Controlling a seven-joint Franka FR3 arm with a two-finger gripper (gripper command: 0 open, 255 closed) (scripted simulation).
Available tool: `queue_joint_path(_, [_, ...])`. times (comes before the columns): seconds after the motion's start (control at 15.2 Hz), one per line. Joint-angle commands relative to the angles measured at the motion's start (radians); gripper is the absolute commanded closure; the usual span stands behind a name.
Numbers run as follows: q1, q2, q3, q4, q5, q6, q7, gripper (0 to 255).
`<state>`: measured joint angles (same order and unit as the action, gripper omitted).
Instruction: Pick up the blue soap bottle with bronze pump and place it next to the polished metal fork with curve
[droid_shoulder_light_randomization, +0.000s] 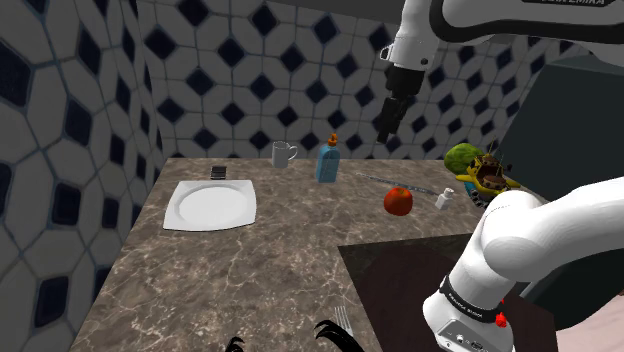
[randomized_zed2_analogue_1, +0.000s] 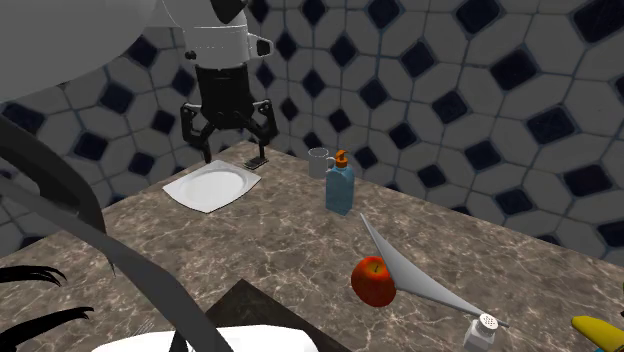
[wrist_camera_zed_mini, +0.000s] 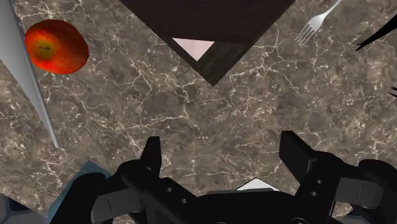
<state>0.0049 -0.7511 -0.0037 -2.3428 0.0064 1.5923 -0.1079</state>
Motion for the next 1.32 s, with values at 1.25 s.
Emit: queue_joint_path(1.25, [-0.012,0.673,-0.224,0.328,-0.117,0.259,-0.523,0])
